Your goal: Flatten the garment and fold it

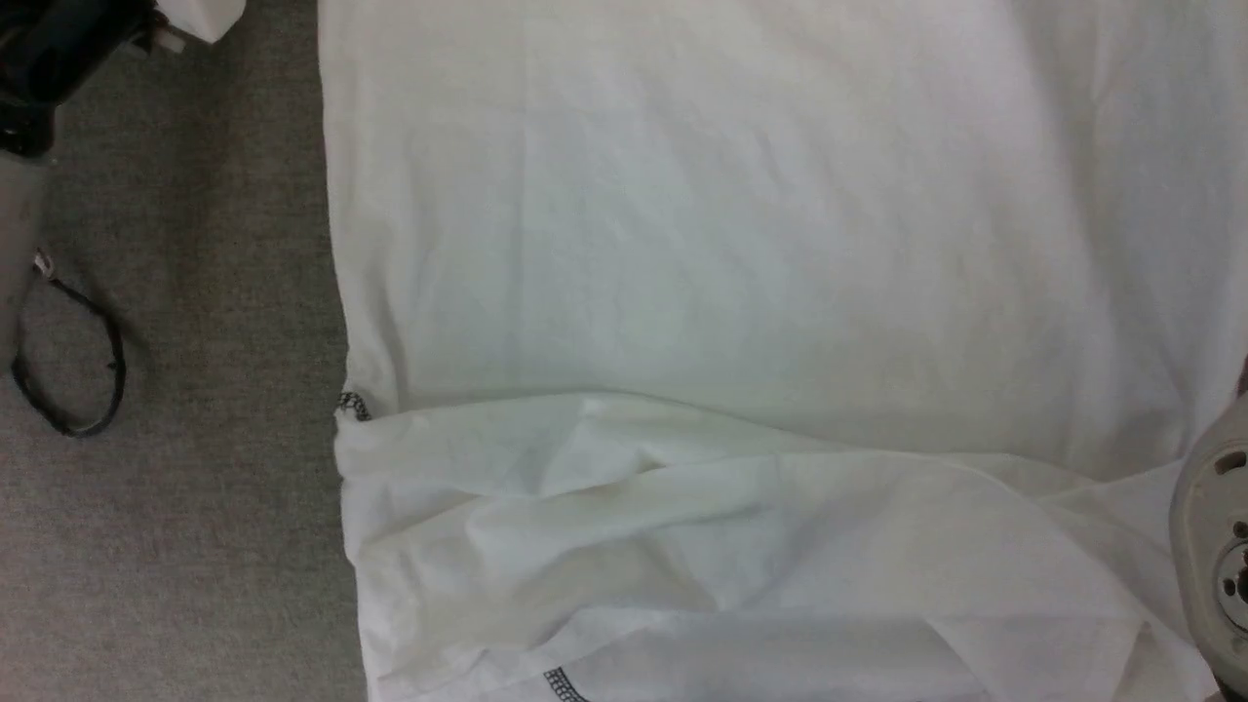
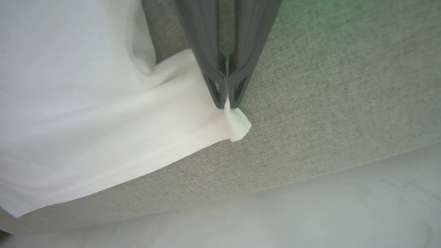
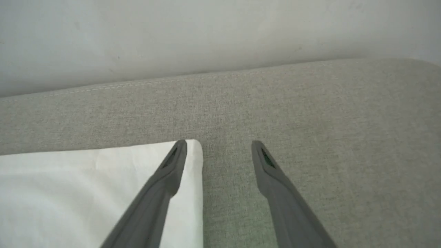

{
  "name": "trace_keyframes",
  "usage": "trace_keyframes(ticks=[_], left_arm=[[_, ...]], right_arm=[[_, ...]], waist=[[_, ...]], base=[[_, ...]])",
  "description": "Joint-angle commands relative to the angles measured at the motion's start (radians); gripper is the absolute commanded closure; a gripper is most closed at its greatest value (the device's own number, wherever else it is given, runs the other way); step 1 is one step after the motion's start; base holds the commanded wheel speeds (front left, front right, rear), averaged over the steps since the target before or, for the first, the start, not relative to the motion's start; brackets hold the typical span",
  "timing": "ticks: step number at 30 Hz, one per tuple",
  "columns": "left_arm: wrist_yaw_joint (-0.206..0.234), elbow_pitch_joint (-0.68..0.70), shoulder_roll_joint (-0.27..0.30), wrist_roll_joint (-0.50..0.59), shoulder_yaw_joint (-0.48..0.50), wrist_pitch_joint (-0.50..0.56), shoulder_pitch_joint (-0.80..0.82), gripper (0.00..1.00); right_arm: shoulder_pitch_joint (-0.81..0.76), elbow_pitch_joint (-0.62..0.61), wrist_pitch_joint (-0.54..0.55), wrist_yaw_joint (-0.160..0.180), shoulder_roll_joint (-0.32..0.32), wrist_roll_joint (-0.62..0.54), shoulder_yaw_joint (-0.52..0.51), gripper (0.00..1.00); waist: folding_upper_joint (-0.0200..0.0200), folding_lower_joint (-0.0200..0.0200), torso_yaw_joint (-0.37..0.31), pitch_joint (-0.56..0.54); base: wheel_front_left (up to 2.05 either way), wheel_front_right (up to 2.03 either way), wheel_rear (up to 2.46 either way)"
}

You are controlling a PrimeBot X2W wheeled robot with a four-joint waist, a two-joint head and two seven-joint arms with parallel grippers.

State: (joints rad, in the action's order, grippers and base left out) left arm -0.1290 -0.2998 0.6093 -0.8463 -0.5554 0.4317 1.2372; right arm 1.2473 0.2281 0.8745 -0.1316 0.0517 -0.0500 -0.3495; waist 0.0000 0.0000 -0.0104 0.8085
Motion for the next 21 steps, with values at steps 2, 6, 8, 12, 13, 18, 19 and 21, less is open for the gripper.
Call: trace_keyframes(ticks=[2,6,8,12,13,18,19,21], left_arm=[[-0.002,0.002,-0.01,-0.003,-0.009,-0.005,0.012,1.0],[-0.002,0.002,-0.017,-0.004,-0.017,-0.01,0.019,1.0],[-0.002,0.001,-0.017,-0.006,-0.019,-0.012,0.022,1.0],[-0.002,-0.001,-0.015,-0.01,-0.023,-0.014,0.027,1.0],[-0.002,-0.002,-0.015,-0.011,-0.024,-0.015,0.027,1.0],[-0.002,-0.009,-0.013,-0.016,-0.03,-0.015,0.032,1.0],[-0.002,-0.011,-0.012,-0.016,-0.031,-0.016,0.033,1.0],[-0.002,-0.013,-0.011,-0.014,-0.029,-0.025,0.037,1.0]], right_arm=[[0.013,0.019,0.02,0.001,-0.001,0.003,-0.018,0.0],[0.012,0.042,0.047,0.001,-0.001,0.026,-0.021,0.0],[0.011,0.047,0.055,0.001,-0.001,0.035,-0.02,0.0],[0.005,0.06,0.092,0.001,-0.001,0.056,-0.021,0.0],[0.004,0.064,0.105,0.001,-0.001,0.068,-0.022,0.28],[0.004,0.066,0.129,0.001,-0.001,0.091,-0.033,1.0],[0.004,0.062,0.124,0.001,-0.001,0.089,-0.033,1.0],[0.007,0.051,0.102,0.001,-0.001,0.091,-0.031,1.0]], waist=[[0.0,0.0,0.019,0.022],[0.0,0.0,0.028,0.034],[0.0,0.0,0.029,0.038],[0.0,0.0,0.03,0.043],[0.0,0.0,0.03,0.043],[0.0,0.0,0.031,0.045],[0.0,0.0,0.031,0.045],[0.0,0.0,0.031,0.044]], base=[[0.0,0.0,0.0],[0.0,0.0,0.0],[0.0,0.0,0.0],[0.0,0.0,0.0],[0.0,0.0,0.0],[0.0,0.0,0.0],[0.0,0.0,0.0],[0.0,0.0,0.0]])
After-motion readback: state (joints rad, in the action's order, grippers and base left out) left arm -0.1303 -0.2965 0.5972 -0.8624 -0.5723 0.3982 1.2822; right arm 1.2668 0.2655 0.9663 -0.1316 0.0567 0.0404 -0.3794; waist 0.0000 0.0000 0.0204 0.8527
